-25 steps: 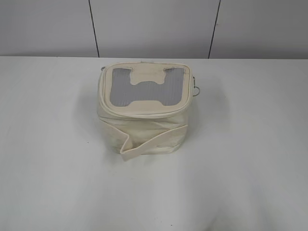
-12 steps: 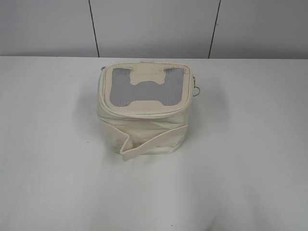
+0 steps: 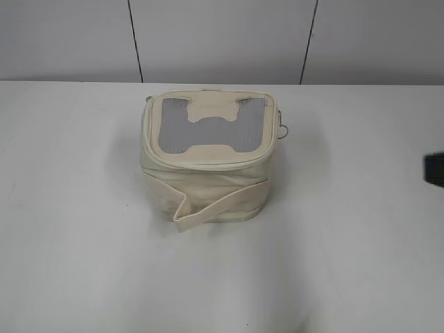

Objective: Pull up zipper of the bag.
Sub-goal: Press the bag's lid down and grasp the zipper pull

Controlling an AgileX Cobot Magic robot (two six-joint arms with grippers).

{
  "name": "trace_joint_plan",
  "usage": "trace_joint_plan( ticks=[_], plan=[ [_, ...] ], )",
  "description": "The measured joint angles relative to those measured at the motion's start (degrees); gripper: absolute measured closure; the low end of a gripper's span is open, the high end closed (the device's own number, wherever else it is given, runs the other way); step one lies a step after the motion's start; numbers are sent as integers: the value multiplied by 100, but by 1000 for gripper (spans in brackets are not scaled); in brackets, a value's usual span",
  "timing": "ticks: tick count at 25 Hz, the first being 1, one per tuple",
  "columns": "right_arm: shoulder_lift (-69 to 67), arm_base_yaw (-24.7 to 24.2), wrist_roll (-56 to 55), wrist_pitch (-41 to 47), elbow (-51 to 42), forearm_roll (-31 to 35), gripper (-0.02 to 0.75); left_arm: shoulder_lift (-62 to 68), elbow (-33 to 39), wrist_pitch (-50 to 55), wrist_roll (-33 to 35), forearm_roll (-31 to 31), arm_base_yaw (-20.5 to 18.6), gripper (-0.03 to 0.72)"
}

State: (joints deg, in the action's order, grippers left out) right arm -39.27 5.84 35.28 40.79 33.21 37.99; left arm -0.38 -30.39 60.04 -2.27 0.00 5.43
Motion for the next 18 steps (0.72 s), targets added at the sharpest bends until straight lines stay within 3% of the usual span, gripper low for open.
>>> trace_joint_plan(
  ticks=[5, 11, 18],
  plan=[
    [-3190, 172, 2084, -94, 1540, 1437, 158, 0, 0, 0, 0, 0, 0, 448],
    [-6485, 886, 2657, 1003, 4934, 1475, 158, 0, 0, 0, 0, 0, 0, 454],
    [-8999, 1469, 2128, 2296, 8448, 1183, 217, 306, -63, -17, 0, 103, 0, 457]
  ],
)
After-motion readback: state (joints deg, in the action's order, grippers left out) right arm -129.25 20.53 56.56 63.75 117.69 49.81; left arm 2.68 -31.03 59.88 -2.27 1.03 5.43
